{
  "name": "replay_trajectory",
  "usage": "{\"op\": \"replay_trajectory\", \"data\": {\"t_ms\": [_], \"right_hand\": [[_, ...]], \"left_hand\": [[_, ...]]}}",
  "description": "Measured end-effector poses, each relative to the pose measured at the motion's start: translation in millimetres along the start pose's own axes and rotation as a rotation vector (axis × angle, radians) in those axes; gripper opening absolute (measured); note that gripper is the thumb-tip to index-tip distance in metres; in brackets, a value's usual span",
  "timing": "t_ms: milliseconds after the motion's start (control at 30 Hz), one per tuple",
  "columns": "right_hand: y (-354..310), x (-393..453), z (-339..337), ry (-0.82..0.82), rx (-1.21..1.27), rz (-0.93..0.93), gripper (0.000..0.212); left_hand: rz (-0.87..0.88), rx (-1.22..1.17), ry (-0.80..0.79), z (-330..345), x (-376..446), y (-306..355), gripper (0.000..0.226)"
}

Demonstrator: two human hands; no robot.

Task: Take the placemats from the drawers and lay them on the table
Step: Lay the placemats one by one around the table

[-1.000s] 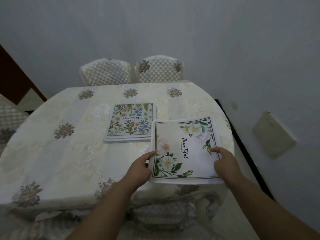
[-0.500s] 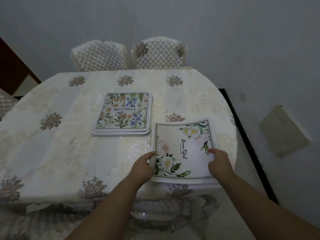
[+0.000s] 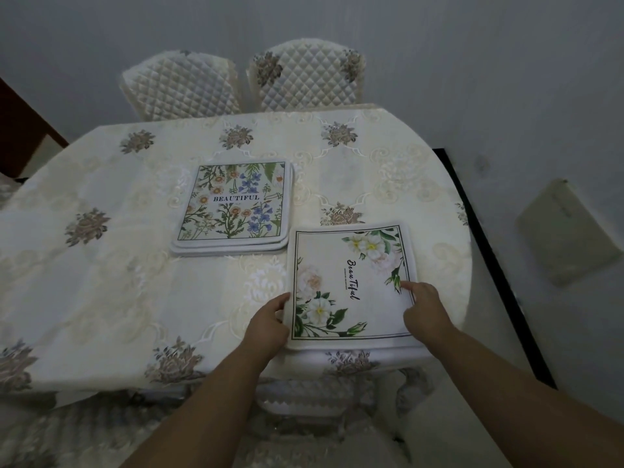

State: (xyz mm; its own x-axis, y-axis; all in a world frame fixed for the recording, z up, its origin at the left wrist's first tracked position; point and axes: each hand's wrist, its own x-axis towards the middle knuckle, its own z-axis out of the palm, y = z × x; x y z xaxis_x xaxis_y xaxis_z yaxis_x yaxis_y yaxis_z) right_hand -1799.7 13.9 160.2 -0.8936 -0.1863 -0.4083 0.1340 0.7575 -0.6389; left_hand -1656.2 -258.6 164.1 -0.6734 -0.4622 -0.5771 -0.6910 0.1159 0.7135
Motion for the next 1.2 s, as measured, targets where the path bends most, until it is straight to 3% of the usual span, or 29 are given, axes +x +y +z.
{"op": "replay_trajectory", "data": {"t_ms": [267, 667, 800, 900, 1000, 1133, 1200], "right_hand": [[-17, 2, 16, -0.038, 0.044, -0.063, 0.068], [13, 5, 11, 0.091, 0.050, 0.033, 0.066], [10, 5, 15, 0.152, -0.095, 0.089, 0.061], [1, 8, 22, 0.175, -0.253, 0.099, 0.058], [-9, 21, 37, 0.115, -0.355, -0.071, 0.071], [-27, 38, 61, -0.080, -0.575, -0.218, 0.096], [-29, 42, 71, -0.127, -0.619, -0.251, 0.103]], "left_hand": [[0.006, 0.050, 0.053, -15, -7, -7, 0.079], [0.051, 0.051, -0.030, -1, -1, -15, 0.078], [0.041, -0.017, 0.030, -3, 5, -16, 0.059], [-0.005, -0.156, 0.125, -11, 21, -9, 0.044], [-0.073, -0.469, 0.131, -19, 45, 9, 0.019], [-0.219, -0.928, 0.132, -31, 79, 39, 0.006], [-0.262, -1.039, 0.133, -35, 95, 52, 0.014]]}}
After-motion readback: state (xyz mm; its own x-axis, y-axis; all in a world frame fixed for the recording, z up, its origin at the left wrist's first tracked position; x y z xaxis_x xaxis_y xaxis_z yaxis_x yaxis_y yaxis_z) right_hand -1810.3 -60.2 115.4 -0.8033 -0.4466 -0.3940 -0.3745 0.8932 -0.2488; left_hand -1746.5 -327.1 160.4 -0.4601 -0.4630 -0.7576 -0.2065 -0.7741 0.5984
